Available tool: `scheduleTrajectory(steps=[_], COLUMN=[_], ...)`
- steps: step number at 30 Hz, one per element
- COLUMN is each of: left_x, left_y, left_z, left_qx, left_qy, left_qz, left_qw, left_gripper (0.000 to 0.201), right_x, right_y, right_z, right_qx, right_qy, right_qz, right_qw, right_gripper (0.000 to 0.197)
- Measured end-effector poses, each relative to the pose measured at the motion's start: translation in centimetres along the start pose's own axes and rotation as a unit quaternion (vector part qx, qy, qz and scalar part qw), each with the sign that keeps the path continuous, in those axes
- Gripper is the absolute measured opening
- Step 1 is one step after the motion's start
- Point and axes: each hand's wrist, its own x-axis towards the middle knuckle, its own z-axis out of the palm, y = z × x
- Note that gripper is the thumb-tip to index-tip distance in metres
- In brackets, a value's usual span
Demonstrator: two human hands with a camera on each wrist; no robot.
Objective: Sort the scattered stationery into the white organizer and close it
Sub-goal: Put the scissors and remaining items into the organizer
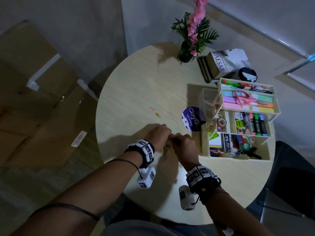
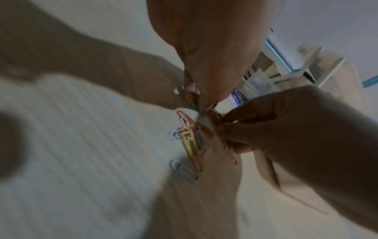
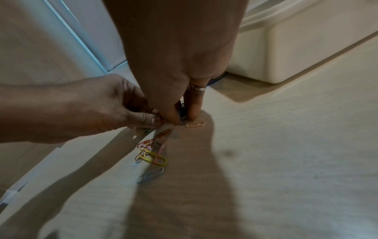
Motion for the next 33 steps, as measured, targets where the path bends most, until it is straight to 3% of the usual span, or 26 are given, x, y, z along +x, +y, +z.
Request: scheduleTrajectory(steps=[4,7,10,13,18,23,28,33], left_x=[-0.2,-0.6,-0.9,-1.3,-2.3,-2.2,-1.0,0.1], left_y=[-0.9,-1.4,-1.3,-0.8,1.3,5.1,9.5,12.7], left_z=[-0.7,-1.6,-2.4,-3.0,-4.2,-5.4,-5.6,-4.5], left_qx=[-0.09,-0.15,-0.185,-0.21,-0.229,-0.254,-0.291,-0.311], left_qy=[0.002,0.001,0.014,0.034,0.058,0.085,0.112,0.119], left_qz=[-0.043,-0.055,-0.056,-0.054,-0.031,-0.029,-0.018,-0.015], left_qw=[0.995,0.987,0.981,0.976,0.971,0.963,0.95,0.943], left_gripper=[0.01,0.01,0.01,0.006,0.007,0.008,0.007,0.01], right_x=[0.3,0.2,-0.1,-1.0,-3.1,-4.3,-2.8,-1.3], right_y=[0.8,1.3,1.4,1.1,0.8,1.9,5.2,8.3], right_z=[-0.3,-0.4,-1.3,-2.5,-7.0,-14.7,-20.2,-22.0], right_qx=[0.011,0.009,0.028,0.06,0.174,0.356,0.454,0.479], right_qy=[0.009,0.006,-0.003,0.001,0.023,0.103,0.161,0.155], right_qz=[-0.011,-0.014,-0.018,-0.017,-0.004,0.048,0.083,0.094], right_qw=[1.0,1.0,0.999,0.998,0.985,0.928,0.872,0.859], right_gripper=[0.02,0.014,0.007,0.014,0.011,0.008,0.011,0.008])
